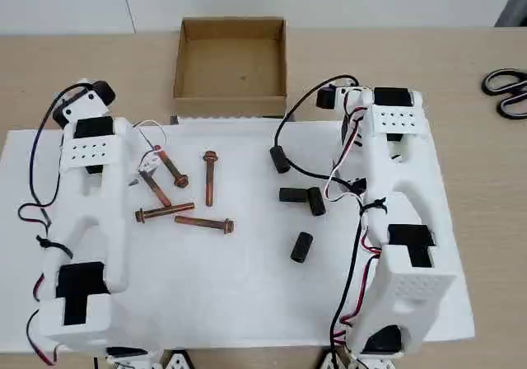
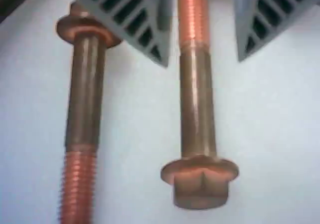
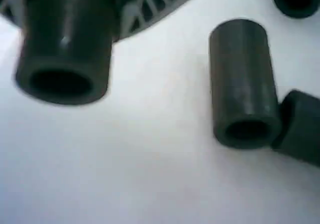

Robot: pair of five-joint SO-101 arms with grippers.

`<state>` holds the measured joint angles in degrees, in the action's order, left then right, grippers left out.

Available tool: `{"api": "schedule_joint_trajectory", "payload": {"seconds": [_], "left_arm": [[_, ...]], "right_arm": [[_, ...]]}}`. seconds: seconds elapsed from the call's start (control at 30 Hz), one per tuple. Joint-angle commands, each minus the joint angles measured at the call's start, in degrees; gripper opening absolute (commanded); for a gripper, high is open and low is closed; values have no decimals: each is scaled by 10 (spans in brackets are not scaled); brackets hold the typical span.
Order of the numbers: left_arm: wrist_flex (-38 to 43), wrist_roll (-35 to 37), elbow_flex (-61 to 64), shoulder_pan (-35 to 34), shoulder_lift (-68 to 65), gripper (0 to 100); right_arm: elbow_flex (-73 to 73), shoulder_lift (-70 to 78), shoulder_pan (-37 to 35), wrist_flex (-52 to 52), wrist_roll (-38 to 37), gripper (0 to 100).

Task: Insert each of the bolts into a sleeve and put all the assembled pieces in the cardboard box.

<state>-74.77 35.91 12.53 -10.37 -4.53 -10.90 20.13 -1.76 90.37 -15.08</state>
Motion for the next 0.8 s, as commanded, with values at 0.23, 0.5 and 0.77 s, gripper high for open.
{"api": "schedule_joint_trajectory", "payload": {"seconds": [0.23,0.5,0.77], "left_arm": [[69,2,-23,-3,2,98],[69,2,-56,-3,-75,98],[56,2,-109,-3,-145,96]], "right_arm": [[-2,-37,6,-7,6,10],[-2,-37,6,-7,6,10],[-2,-37,6,-7,6,10]]}}
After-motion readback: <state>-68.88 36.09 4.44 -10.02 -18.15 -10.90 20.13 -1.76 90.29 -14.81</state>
